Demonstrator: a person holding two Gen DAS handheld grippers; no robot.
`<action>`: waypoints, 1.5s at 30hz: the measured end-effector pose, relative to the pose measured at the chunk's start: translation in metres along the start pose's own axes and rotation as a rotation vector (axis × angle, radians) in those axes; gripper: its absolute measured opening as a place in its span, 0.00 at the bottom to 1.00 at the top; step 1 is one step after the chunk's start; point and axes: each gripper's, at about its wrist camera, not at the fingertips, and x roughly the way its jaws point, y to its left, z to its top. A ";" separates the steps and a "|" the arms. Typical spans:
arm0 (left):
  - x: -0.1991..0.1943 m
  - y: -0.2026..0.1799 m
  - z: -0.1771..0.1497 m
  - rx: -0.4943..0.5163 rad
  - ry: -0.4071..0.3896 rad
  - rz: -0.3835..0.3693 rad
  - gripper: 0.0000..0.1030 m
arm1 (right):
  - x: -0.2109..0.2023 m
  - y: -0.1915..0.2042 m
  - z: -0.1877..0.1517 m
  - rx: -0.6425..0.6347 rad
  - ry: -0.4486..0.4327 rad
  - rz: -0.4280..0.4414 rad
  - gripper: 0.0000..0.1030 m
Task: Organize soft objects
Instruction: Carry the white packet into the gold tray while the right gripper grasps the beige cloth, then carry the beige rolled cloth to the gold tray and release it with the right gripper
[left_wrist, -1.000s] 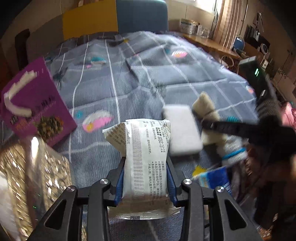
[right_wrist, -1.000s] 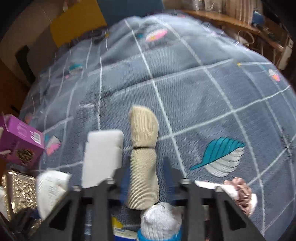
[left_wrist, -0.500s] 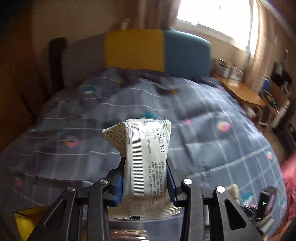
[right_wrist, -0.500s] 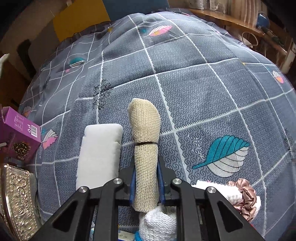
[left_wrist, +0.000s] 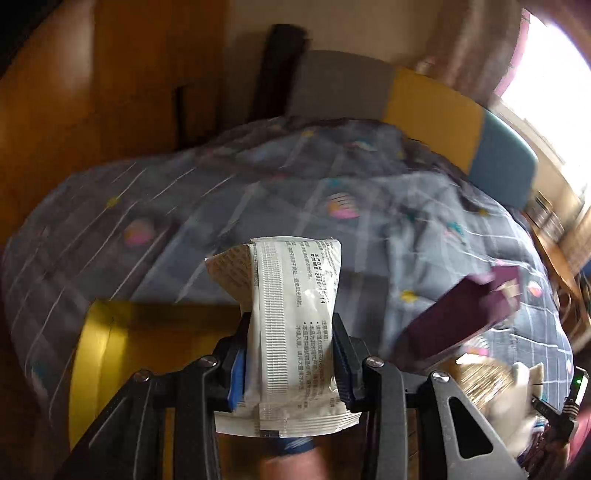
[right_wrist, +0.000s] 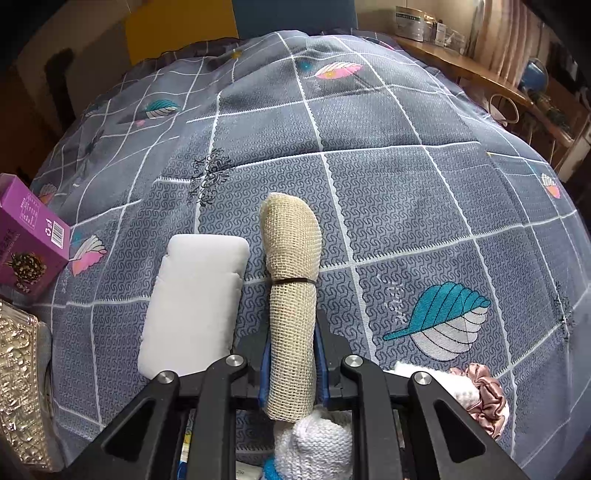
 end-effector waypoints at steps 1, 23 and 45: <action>0.000 0.013 -0.009 -0.022 0.007 0.004 0.37 | 0.000 0.001 0.000 -0.006 -0.003 -0.005 0.18; 0.001 0.070 -0.115 -0.045 0.111 0.027 0.53 | -0.001 0.010 -0.004 -0.039 -0.025 -0.064 0.19; -0.056 0.037 -0.117 0.083 -0.028 0.023 0.54 | -0.095 0.141 0.081 -0.219 -0.139 0.147 0.17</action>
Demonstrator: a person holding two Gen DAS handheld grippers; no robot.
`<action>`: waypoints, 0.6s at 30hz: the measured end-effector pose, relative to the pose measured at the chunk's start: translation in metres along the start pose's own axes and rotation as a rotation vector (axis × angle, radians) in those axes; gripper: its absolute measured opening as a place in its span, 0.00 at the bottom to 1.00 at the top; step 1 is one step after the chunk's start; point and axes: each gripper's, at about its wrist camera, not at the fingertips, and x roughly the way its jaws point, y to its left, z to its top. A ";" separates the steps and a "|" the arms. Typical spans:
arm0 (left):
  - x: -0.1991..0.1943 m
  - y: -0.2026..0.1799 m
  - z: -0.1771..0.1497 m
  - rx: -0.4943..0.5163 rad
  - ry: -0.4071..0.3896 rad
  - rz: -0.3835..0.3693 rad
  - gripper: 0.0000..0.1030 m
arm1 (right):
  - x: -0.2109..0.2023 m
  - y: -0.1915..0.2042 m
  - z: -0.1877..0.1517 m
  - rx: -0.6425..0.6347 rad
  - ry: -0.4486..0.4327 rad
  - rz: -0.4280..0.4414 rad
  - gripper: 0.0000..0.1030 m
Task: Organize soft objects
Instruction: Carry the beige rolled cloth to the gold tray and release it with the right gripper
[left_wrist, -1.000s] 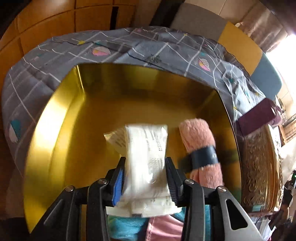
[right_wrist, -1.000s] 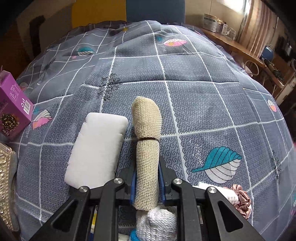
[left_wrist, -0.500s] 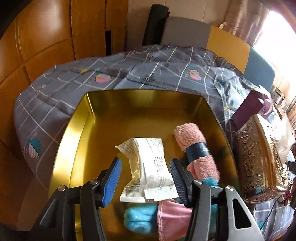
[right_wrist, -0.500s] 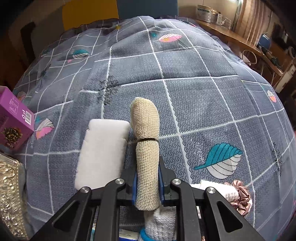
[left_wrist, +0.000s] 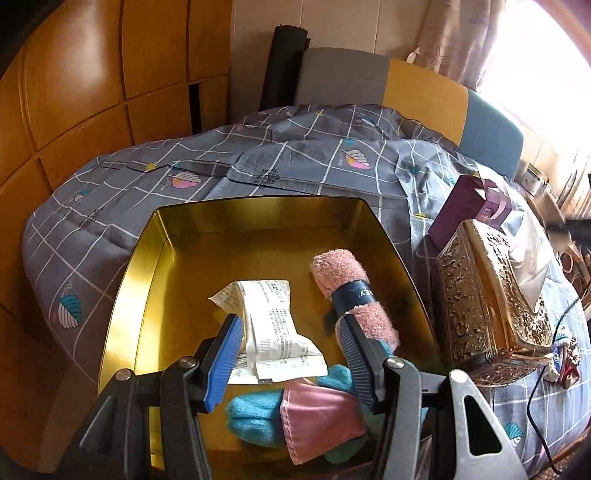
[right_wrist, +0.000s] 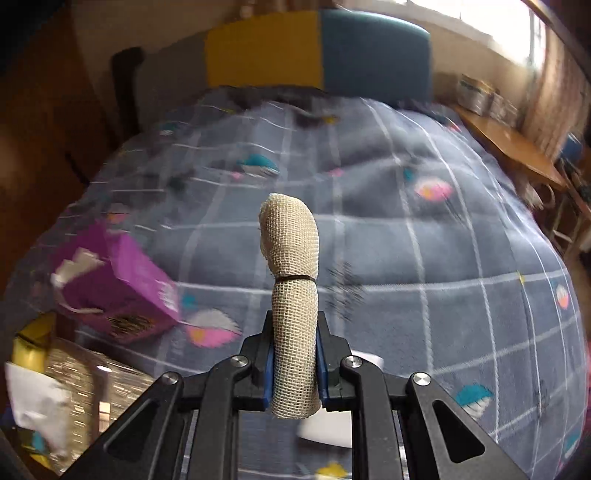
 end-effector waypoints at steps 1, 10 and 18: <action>-0.001 0.001 -0.001 0.000 -0.001 -0.002 0.54 | -0.005 0.017 0.005 -0.026 -0.010 0.029 0.17; -0.010 0.008 -0.008 0.011 -0.025 0.007 0.54 | -0.060 0.181 -0.017 -0.364 -0.002 0.414 0.17; -0.011 0.019 -0.014 -0.016 -0.027 0.004 0.54 | -0.070 0.271 -0.098 -0.570 0.142 0.597 0.20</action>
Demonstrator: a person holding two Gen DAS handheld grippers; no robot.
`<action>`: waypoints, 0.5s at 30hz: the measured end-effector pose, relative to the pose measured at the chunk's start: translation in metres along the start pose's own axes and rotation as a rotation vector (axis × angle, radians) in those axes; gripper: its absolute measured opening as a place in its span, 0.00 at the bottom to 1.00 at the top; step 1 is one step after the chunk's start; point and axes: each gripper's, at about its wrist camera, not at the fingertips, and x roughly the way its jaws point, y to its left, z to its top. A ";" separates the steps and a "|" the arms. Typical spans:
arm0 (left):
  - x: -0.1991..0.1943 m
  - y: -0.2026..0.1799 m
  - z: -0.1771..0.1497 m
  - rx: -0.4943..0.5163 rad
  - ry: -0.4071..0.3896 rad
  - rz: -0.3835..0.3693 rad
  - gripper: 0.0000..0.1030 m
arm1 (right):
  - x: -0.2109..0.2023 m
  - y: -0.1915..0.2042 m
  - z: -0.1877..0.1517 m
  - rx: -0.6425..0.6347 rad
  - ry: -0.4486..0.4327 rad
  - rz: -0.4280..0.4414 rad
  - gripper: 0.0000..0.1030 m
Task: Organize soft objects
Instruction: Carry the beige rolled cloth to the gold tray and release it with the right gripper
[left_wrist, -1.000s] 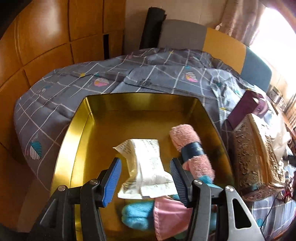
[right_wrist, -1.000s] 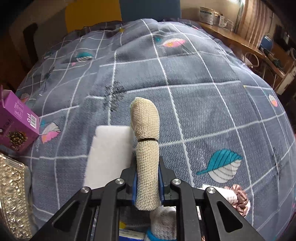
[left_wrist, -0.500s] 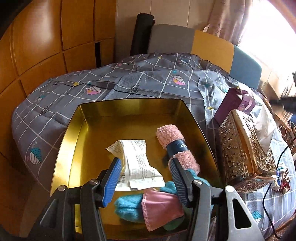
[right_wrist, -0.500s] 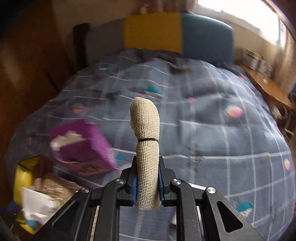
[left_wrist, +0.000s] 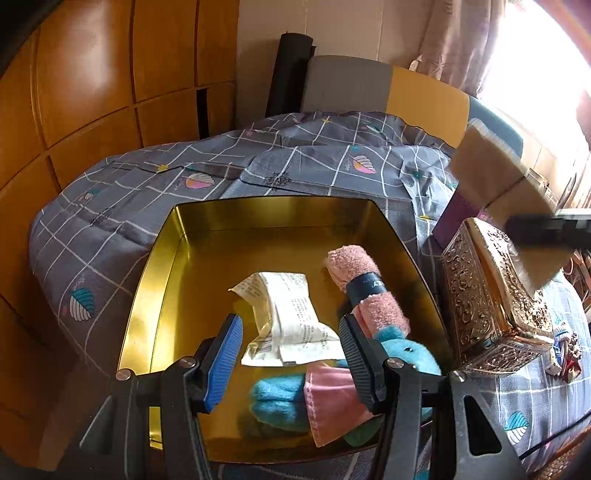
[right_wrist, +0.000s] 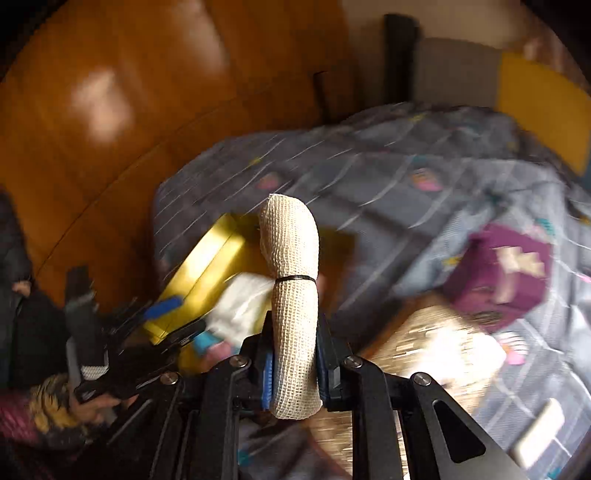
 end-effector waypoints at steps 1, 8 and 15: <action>0.001 0.003 -0.002 -0.008 0.004 0.002 0.54 | 0.010 0.007 -0.002 -0.007 0.013 0.004 0.21; 0.005 0.028 -0.010 -0.085 0.027 0.039 0.54 | 0.084 0.019 0.005 0.082 0.055 -0.013 0.21; 0.005 0.037 -0.011 -0.102 0.016 0.041 0.54 | 0.122 0.014 0.003 0.183 0.064 -0.015 0.38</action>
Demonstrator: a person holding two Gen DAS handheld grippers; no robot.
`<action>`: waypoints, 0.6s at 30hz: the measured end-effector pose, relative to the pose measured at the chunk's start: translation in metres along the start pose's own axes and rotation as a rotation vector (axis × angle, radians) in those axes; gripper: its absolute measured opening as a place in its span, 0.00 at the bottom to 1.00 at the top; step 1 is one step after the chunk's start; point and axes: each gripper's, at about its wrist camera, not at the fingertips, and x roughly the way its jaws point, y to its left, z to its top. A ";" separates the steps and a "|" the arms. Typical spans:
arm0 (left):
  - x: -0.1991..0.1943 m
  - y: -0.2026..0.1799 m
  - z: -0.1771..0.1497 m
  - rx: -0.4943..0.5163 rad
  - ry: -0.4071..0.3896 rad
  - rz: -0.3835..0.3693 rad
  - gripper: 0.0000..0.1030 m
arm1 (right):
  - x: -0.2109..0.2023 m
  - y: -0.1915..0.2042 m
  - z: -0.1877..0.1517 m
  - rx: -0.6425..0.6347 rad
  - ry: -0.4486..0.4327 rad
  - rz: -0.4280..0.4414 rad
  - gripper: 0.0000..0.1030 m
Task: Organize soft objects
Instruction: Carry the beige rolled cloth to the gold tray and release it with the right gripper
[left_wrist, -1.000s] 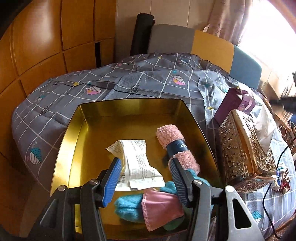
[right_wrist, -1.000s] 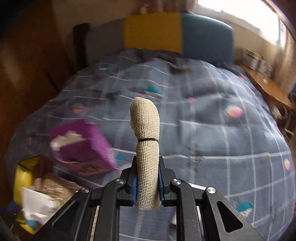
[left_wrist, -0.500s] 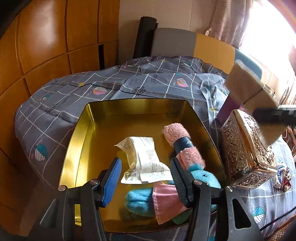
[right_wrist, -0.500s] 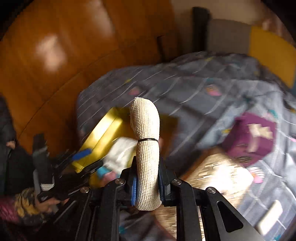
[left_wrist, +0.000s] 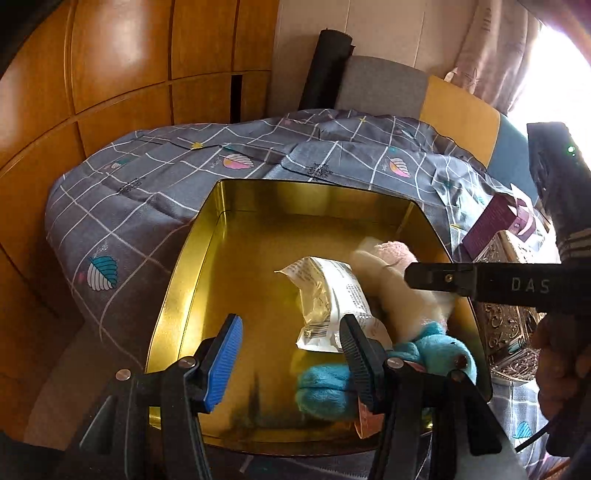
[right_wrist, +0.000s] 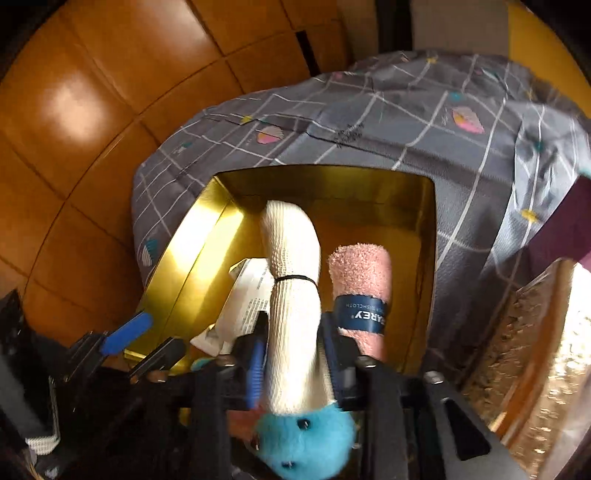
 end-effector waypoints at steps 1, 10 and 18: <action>0.000 -0.001 -0.001 0.002 0.002 -0.004 0.54 | 0.001 -0.002 -0.001 0.008 0.000 0.004 0.45; -0.004 -0.016 -0.001 0.041 -0.012 -0.020 0.54 | -0.018 -0.005 -0.017 -0.014 -0.074 -0.055 0.57; -0.008 -0.029 -0.002 0.072 -0.011 -0.034 0.54 | -0.049 0.007 -0.039 -0.110 -0.197 -0.205 0.65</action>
